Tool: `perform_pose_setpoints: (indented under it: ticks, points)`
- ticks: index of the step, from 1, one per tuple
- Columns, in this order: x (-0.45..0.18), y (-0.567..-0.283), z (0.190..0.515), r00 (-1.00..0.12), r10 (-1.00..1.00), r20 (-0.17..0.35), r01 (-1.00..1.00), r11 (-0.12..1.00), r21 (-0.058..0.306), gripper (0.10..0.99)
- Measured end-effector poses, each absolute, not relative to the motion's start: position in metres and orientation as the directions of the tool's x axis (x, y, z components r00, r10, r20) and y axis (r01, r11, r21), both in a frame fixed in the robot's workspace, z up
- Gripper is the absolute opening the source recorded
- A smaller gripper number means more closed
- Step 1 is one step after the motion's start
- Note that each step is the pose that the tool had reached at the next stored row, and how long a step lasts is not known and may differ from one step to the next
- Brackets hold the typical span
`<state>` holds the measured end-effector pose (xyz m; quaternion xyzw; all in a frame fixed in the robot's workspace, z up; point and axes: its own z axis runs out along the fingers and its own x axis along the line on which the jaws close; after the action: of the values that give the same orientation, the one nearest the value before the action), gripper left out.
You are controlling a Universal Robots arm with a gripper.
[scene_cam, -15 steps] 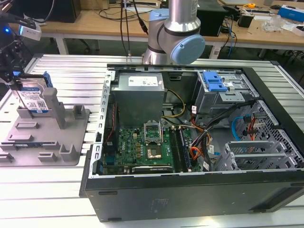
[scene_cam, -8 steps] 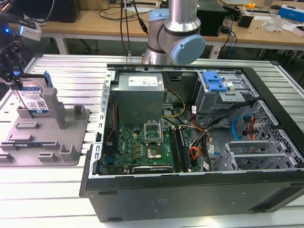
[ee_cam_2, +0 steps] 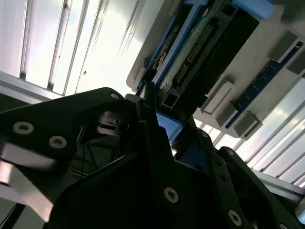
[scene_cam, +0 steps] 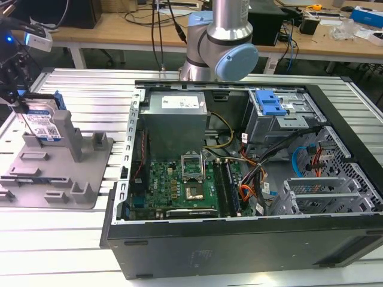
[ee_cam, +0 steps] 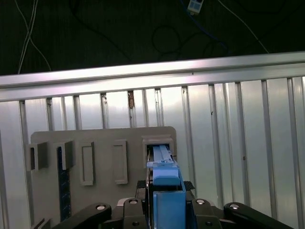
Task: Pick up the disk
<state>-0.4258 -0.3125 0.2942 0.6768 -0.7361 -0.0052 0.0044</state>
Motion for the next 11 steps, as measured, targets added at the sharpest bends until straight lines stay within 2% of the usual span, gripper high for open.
perform_pose_setpoints:
  ticks: [11]
  points:
    - [-0.4258, -0.3125, 0.2936, -0.083, -0.997, -0.001, -0.996, 0.083, 0.014, 0.369]
